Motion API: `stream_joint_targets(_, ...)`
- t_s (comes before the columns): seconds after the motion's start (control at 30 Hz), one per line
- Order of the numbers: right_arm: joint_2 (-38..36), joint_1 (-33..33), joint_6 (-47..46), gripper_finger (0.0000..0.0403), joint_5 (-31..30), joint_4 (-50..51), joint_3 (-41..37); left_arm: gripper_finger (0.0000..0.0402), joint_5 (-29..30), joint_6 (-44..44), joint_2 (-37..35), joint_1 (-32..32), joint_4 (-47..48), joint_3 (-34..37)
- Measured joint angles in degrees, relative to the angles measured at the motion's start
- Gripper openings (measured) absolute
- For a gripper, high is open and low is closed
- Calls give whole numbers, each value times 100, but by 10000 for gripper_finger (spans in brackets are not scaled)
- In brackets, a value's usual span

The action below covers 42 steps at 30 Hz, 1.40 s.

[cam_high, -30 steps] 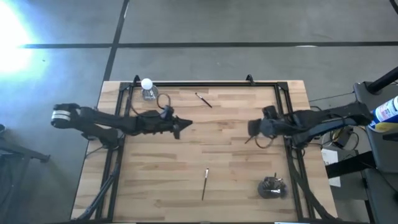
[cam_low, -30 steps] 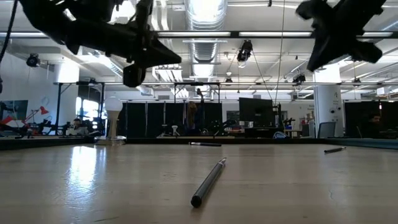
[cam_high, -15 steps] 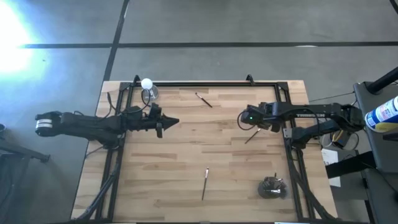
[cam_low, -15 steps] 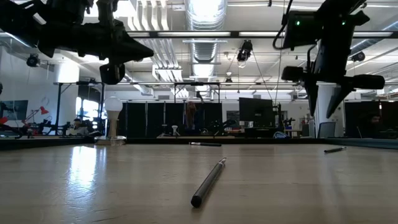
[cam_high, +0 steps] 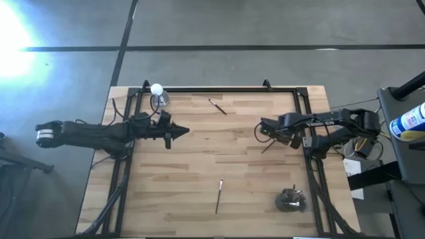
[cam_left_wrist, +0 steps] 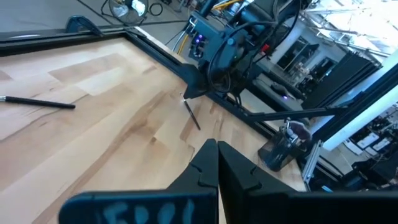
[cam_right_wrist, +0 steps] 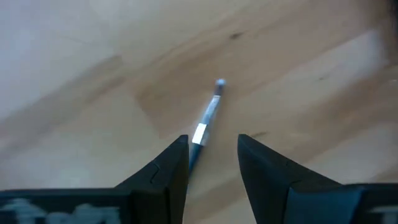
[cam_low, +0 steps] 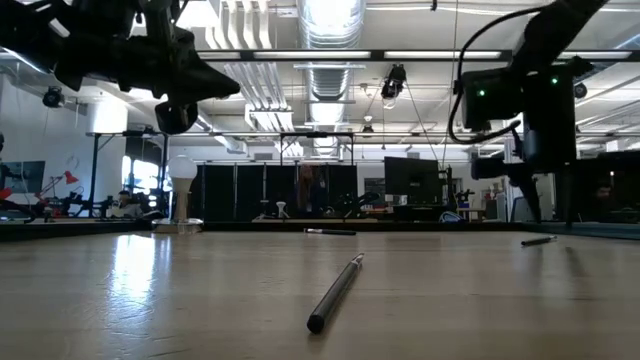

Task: Put items in baskets/containers
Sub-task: Put the eyeshadow brush into the brush holder

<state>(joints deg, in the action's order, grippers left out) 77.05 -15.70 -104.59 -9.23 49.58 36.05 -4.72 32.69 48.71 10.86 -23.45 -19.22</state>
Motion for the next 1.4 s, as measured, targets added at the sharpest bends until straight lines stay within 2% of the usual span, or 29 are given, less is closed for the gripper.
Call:
stream_joint_targets(0.17, -216, 0, -440, 128, -365, -929, -516, 0, -102, 0, 2, 109, 16, 0)
stream_joint_targets(0.4, -236, 7, -565, 106, -467, -1024, -699, 0, -193, 20, 4, 185, 80, 0)
stream_joint_targets(0.77, -210, 11, 459, 32, -540, -1112, -730, 0, -193, 257, 11, 336, 106, 0)
stream_joint_targets(1.1, -557, 2, 1464, 27, -536, -1719, -748, 0, -189, 593, 11, 371, 114, 0)
stream_joint_targets(1.4, -1169, 11, 2449, 27, -917, -2793, -748, 0, -189, 831, 11, 371, 112, -2)
